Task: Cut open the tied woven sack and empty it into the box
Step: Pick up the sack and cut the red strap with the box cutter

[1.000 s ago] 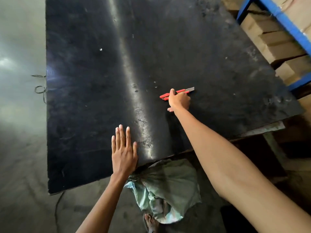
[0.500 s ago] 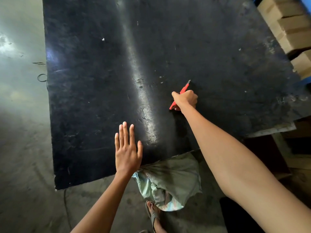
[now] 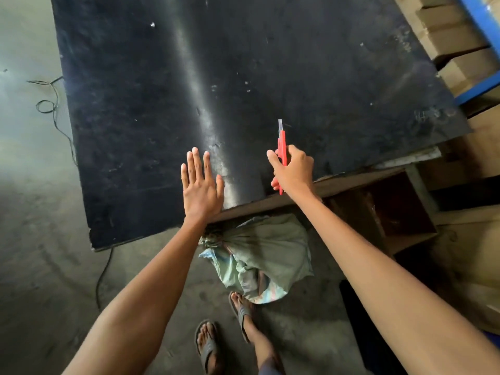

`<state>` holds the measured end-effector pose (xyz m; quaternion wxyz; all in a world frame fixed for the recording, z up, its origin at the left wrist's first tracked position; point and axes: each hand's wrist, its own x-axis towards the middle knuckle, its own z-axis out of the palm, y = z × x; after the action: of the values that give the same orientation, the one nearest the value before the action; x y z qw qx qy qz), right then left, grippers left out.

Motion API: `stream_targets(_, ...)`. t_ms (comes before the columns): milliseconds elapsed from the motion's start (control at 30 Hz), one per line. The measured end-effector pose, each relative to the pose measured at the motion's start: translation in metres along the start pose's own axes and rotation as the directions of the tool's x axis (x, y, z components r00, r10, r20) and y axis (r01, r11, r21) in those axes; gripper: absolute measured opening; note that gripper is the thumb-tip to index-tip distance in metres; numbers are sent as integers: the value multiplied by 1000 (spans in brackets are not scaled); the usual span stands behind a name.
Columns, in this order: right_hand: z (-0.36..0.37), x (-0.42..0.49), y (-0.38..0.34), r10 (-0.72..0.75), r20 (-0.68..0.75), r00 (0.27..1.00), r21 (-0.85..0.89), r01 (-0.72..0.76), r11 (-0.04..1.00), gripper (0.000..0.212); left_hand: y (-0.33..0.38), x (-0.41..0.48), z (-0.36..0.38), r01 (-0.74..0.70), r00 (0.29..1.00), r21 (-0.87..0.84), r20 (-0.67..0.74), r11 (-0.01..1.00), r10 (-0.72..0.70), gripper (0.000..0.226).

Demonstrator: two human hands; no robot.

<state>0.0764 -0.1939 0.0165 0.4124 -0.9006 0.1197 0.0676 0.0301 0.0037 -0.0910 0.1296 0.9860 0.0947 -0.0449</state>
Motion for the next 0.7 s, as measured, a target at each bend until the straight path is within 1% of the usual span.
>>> stream_targets(100,-6,-71,11,-48,-21,999,-10,48,999,33,-6,-10,-6,-48,998,-31,29,998,49,67)
stream_targets(200,-4,-139,26,-67,-54,996,-32,66,997,34,-18,-34,-14,-120,991,-8,62,993,120,64)
stream_targets(300,7,-196,48,-68,-34,997,-78,66,995,34,-24,-78,-14,-128,988,-3,83,992,128,64)
stream_targets(400,30,-235,76,-67,-12,998,-126,65,990,35,-27,-126,-3,-134,990,-42,41,990,136,68)
stream_targets(533,68,-262,125,1,14,1000,-156,1,988,41,-31,-181,20,-157,987,-81,-51,984,153,74)
stream_targets(600,87,-266,157,22,35,999,-200,-15,980,41,-37,-210,49,-130,991,-120,-51,984,125,73)
stream_targets(633,97,-267,174,35,47,998,-214,-24,977,40,-42,-225,70,-94,996,-138,-21,986,92,71)
stream_targets(700,120,-266,210,59,72,996,-228,-41,973,38,-54,-248,122,24,997,-175,77,984,-11,65)
